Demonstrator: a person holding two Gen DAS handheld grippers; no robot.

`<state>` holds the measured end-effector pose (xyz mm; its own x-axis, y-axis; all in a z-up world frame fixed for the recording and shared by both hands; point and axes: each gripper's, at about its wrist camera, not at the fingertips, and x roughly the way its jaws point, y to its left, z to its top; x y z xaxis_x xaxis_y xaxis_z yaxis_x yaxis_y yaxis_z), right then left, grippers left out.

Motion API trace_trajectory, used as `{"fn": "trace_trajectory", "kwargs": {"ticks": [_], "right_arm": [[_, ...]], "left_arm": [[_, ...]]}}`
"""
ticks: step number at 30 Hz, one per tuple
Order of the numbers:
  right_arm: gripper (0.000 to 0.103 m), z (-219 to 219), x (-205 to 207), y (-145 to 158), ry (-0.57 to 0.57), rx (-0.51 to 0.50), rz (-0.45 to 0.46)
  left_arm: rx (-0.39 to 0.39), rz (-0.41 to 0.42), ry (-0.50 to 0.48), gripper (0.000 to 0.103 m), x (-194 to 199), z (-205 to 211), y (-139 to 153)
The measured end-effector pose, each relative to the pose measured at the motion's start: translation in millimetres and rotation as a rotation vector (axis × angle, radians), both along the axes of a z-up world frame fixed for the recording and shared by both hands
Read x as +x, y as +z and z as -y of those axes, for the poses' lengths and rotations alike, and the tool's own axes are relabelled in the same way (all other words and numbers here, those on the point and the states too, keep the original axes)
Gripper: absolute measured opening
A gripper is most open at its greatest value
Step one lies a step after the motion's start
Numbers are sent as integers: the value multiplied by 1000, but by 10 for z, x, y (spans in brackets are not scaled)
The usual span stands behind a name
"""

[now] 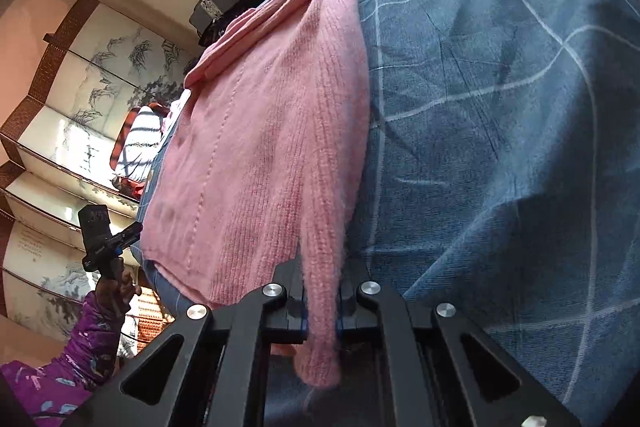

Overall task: Fold small clothes
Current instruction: 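Close the left tool on the hem beside the right tool, then lift the hem with both tools and fold it toward the collar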

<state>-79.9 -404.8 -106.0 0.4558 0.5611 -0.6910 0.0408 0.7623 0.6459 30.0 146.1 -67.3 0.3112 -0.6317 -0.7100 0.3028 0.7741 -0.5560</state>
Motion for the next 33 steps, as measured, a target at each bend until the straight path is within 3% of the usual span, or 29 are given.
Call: {"fn": "trace_trajectory", "kwargs": {"ticks": [1, 5, 12, 20, 23, 28, 30, 32, 33], "right_arm": [[9, 0, -13, -6, -6, 14, 6], [8, 55, -37, -42, -48, 95, 14], [8, 153, -134, -20, -113, 255, 53], [8, 214, -374, 162, -168, 398, 152], [8, 196, -468, 230, -174, 432, 172], [7, 226, -641, 403, -177, 422, 210], [7, 243, -660, 465, -201, 266, 198], [8, 290, -646, 443, -191, 197, 173], [10, 305, -622, 434, -185, 155, 145]], "left_arm": [[23, -25, 21, 8, 16, -3, -38], [24, 6, 37, 8, -13, 36, -31], [-102, 32, 90, 8, -101, 6, 182], [-139, 55, 123, 8, -293, -85, 314], [-187, 45, 149, 7, -381, -192, 315], [-182, 68, 150, 7, -607, -254, 385], [-155, 95, 186, 7, -659, -312, 407], [-200, 96, 209, 7, -634, -443, 419], [-173, 96, 239, 8, -600, -501, 439]]}}
